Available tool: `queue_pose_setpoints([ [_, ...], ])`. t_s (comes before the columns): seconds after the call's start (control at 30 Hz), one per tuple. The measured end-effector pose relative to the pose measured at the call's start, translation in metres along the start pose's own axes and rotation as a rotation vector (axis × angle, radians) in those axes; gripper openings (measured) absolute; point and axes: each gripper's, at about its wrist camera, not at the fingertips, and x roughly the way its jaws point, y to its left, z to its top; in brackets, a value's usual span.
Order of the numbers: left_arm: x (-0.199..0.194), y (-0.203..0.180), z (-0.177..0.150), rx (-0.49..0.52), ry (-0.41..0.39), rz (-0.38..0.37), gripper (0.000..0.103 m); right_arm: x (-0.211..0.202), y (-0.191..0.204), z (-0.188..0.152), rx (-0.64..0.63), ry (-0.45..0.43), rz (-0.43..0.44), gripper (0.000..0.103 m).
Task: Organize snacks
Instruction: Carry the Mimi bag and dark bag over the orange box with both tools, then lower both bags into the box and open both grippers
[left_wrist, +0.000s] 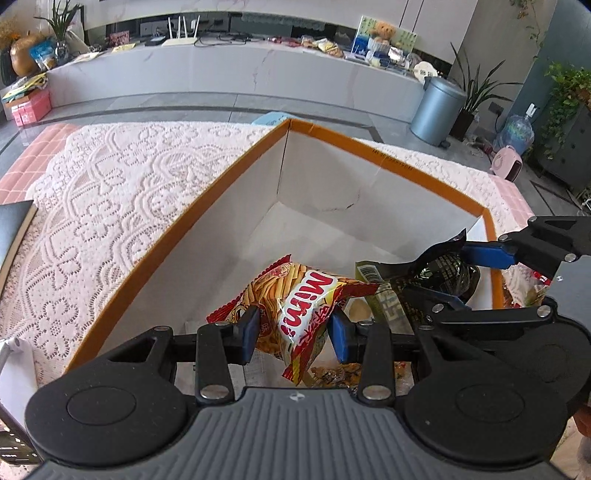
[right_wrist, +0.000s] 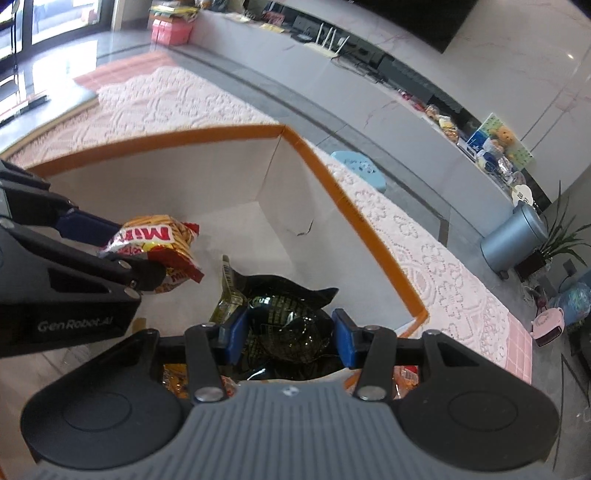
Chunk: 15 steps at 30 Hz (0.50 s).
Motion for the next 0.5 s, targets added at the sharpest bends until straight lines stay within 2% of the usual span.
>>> queue_pose_setpoints([
  [0.3,0.014,0.005,0.002,-0.007,0.045,0.012,0.045,0.018,0.004,0.000,-0.031,0.047,-0.005,0.048],
  [0.5,0.013,0.005,0.002,-0.015,0.042,0.028,0.046,0.021,0.005,-0.001,-0.037,0.061,-0.001,0.048],
])
